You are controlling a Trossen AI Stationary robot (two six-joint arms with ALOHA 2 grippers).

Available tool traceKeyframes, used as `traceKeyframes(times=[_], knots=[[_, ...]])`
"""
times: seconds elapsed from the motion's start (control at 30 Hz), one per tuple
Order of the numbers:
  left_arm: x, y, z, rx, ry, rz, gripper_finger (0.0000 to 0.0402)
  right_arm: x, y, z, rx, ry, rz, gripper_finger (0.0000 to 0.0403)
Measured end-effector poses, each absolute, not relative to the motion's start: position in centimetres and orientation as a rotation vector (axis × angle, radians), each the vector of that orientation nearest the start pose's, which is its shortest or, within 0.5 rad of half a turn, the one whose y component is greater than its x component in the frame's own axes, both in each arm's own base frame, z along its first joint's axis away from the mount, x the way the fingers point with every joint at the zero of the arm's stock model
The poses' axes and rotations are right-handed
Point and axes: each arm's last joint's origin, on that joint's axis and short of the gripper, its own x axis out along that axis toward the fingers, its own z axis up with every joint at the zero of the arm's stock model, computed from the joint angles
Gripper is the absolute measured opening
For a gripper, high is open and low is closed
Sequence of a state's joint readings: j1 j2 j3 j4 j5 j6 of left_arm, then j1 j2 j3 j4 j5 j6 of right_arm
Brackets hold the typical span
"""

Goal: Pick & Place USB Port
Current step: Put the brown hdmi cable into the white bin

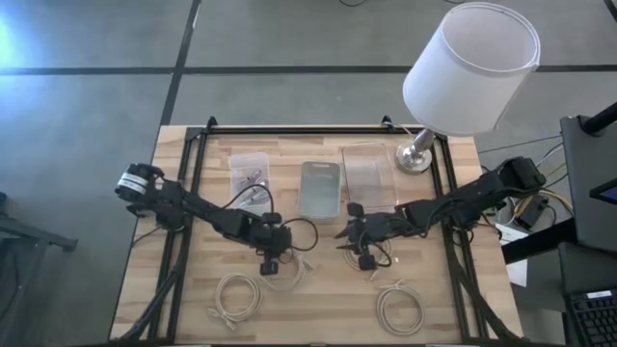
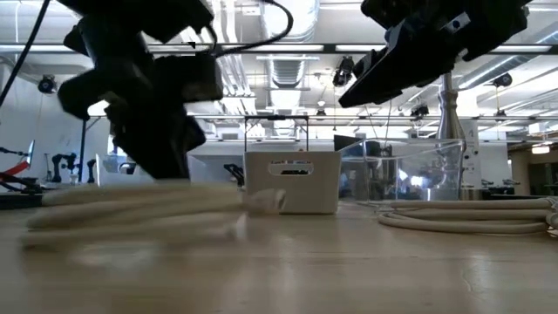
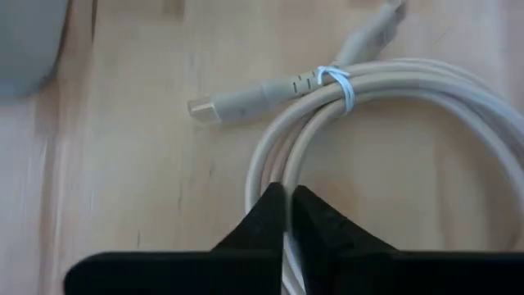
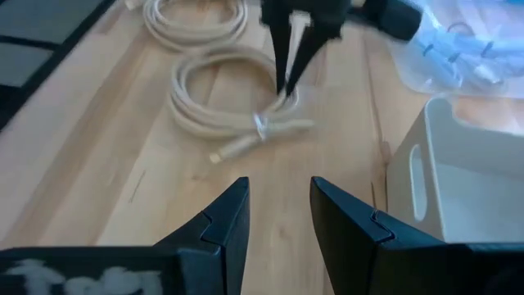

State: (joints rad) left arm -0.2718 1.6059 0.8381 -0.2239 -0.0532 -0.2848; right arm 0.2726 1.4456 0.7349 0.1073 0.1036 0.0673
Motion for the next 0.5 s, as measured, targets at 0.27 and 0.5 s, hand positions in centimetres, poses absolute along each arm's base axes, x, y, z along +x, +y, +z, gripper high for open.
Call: traceKeyframes(times=[0.27, 0.5], knots=[[30.3, -8.3, 17.9, -0.068, 0.909, -0.091, 0.0020, 27.9, 7.5, 19.8, -0.024, 0.606, 0.150, 0.0123], [32.7, -8.5, 22.4, 0.070, 0.739, 0.022, 0.0019, 26.4, 7.3, 21.0, 0.109, 0.696, 0.122, 0.0123]])
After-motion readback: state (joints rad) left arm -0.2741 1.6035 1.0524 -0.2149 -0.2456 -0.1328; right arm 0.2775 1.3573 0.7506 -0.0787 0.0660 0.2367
